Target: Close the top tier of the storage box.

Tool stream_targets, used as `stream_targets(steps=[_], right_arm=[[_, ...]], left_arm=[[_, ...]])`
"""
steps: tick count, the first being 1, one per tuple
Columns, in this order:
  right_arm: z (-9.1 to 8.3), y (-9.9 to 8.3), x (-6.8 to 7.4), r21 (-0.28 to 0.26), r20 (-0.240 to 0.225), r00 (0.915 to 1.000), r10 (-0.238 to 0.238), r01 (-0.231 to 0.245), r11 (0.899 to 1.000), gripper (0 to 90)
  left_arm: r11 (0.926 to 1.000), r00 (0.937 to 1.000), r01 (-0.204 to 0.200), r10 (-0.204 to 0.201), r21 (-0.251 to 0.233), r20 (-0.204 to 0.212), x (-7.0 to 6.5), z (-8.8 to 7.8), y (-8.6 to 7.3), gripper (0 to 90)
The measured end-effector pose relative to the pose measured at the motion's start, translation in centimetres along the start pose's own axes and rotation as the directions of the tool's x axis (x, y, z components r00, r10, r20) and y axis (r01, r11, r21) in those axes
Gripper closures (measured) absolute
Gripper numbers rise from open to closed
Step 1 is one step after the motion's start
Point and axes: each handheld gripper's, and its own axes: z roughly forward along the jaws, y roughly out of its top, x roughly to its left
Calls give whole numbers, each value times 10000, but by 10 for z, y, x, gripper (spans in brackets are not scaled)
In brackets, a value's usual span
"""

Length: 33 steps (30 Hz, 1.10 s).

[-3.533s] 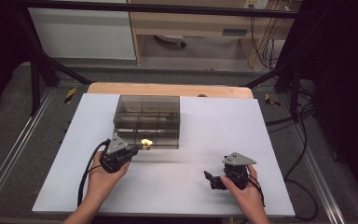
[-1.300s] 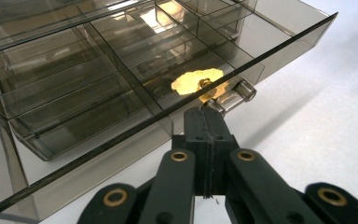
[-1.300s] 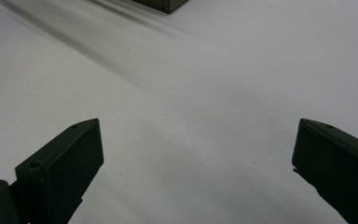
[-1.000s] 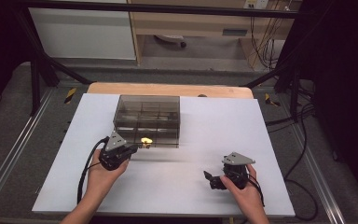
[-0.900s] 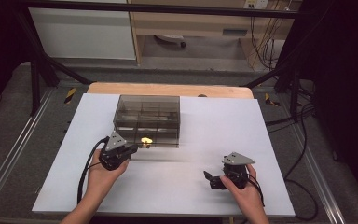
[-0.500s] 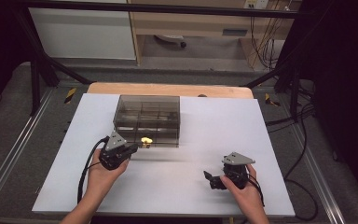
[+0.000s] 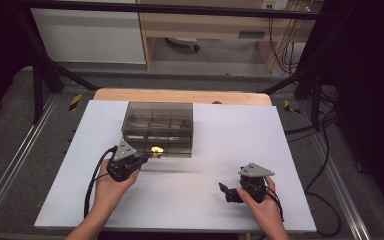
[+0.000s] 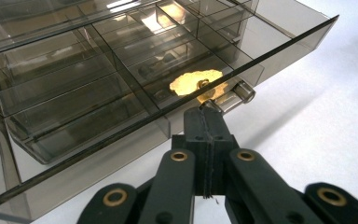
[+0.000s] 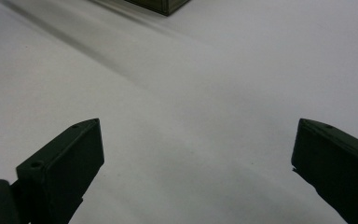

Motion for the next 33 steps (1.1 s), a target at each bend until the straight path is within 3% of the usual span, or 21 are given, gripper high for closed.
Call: stream_targets(steps=[33], right_arm=[[-1, 0, 1, 11, -18, 10000, -2, 2, 10000, 28]], left_arm=[[9999, 10000, -11, 12, 103, -93, 2, 7, 5, 898]])
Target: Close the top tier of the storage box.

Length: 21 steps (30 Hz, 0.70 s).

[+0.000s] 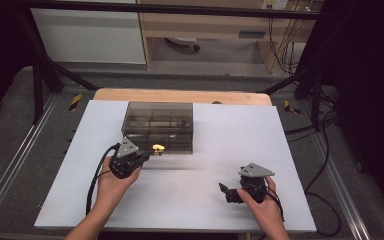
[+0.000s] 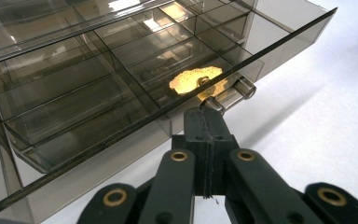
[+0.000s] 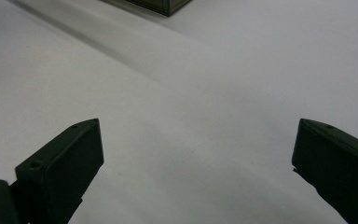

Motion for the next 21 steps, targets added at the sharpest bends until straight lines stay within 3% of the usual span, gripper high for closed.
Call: stream_targets(steps=[21], right_arm=[[0, 0, 0, 11, -52, 10000, -81, 81, 10000, 28]], left_arm=[[10000, 9999, -60, 61, 21, -104, 3, 2, 5, 898]])
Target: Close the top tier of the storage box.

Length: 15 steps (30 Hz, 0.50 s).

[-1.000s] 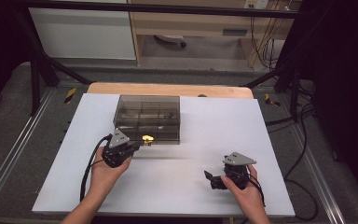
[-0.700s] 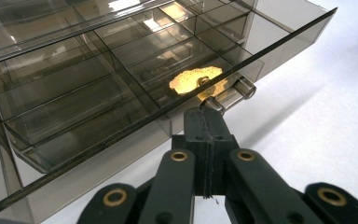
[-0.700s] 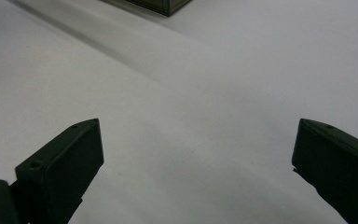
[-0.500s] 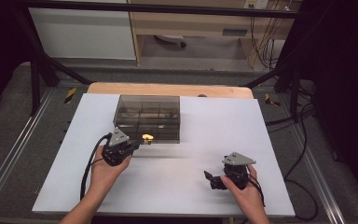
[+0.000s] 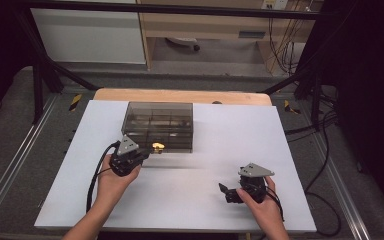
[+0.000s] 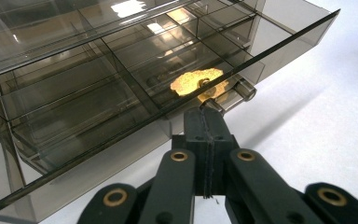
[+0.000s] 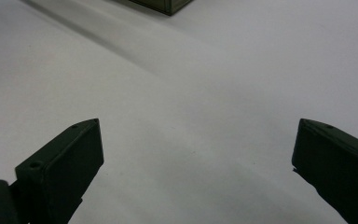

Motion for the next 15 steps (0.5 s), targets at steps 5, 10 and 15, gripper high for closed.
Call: stream_targets(steps=[5, 10, 15], right_arm=[[0, 0, 1, 33, 7, 10000, 32, -32, 10000, 28], [1, 0, 2, 87, -3, 10000, 58, -58, 9999, 28], [2, 0, 2, 111, 6, 10000, 58, -58, 9999, 28]], left_arm=[[10000, 10000, 27, -27, 12, -35, 2, 0, 0, 898], [10000, 10000, 46, -46, 7, -36, 4, 1, 0, 898], [10000, 10000, 54, -53, 30, -65, 5, 1, 0, 898]])
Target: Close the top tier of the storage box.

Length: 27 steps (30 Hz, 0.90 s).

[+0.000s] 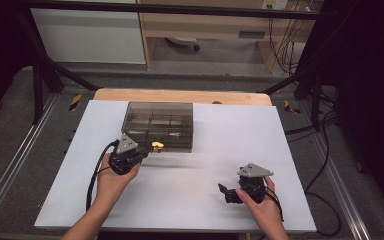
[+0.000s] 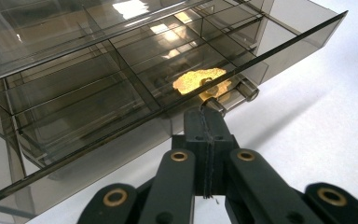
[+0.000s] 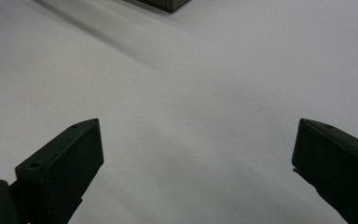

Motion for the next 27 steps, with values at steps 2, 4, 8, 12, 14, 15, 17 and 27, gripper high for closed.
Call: stream_targets(steps=[2, 4, 8, 12, 14, 15, 17, 27], right_arm=[[0, 0, 0, -5, 0, 10000, -15, 15, 10000, 28], [0, 0, 0, -12, -9, 10000, -27, 27, 10000, 28], [0, 0, 0, 0, -21, 10000, -37, 37, 10000, 28], [1, 0, -1, 18, -25, 10000, -74, 74, 10000, 28], [1, 0, 0, 7, -27, 10000, -57, 57, 10000, 28], [1, 0, 0, 7, -22, 10000, -34, 34, 10000, 28], [1, 0, -1, 11, -18, 10000, -68, 68, 10000, 28], [1, 0, 0, 39, -10, 10000, -34, 34, 10000, 28]], left_arm=[[10000, 10000, 2, -2, 7, -7, 1, 0, 0, 898], [10000, 10000, -15, 15, 44, -29, 1, 1, 0, 898], [10000, 10000, -13, 14, 88, -37, 2, 2, 0, 898], [10000, 10000, 27, -27, 73, -34, 2, 3, 0, 898], [10000, 10000, 20, -20, 80, -39, 3, 3, 1, 898], [10000, 10000, 24, -24, 85, -35, 3, 3, 1, 898], [9999, 10000, -3, 3, 101, -51, 3, 3, 1, 898], [10000, 10000, 25, -24, 75, -90, 5, 4, 2, 898]])
